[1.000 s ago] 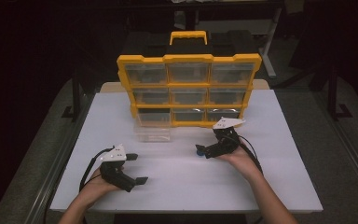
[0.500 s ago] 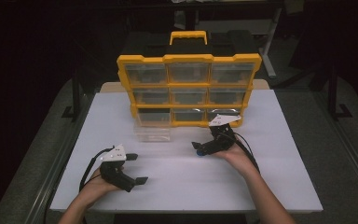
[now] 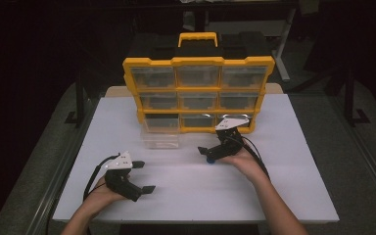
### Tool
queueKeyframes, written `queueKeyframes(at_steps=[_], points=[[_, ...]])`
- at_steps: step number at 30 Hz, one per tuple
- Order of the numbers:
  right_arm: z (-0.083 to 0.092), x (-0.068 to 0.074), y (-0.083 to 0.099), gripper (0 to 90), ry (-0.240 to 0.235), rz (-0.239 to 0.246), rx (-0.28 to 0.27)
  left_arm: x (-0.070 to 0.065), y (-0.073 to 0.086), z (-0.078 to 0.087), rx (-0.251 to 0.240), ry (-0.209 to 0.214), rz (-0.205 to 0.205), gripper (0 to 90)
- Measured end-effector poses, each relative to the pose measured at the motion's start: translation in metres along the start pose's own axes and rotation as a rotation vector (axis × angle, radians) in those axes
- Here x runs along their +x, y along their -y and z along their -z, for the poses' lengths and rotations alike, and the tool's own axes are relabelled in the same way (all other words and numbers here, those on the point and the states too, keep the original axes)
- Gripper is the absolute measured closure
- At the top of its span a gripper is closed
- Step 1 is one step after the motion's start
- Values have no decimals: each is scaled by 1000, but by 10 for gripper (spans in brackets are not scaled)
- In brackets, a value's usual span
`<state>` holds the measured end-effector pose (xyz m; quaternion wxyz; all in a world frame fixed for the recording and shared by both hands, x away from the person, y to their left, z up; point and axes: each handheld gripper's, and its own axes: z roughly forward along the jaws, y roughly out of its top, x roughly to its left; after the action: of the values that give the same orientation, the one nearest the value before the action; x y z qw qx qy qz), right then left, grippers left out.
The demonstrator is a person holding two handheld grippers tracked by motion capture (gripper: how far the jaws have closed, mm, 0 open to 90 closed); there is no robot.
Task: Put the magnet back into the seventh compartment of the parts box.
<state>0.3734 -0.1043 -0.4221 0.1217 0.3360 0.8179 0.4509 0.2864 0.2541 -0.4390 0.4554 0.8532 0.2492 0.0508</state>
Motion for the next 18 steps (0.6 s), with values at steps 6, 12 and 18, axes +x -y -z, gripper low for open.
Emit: queueKeyframes(at_steps=[6, 12, 18], points=[[0, 1, 0, 0, -8, 0, 14, 0, 0, 0, 2, -2, -2, 0], [-2, 2, 2, 0, -20, 13, 40, 0, 0, 0, 4, -4, -9, 0], [-3, 4, 3, 0, -22, 30, 73, 0, 0, 0, 3, -4, -6, 0]])
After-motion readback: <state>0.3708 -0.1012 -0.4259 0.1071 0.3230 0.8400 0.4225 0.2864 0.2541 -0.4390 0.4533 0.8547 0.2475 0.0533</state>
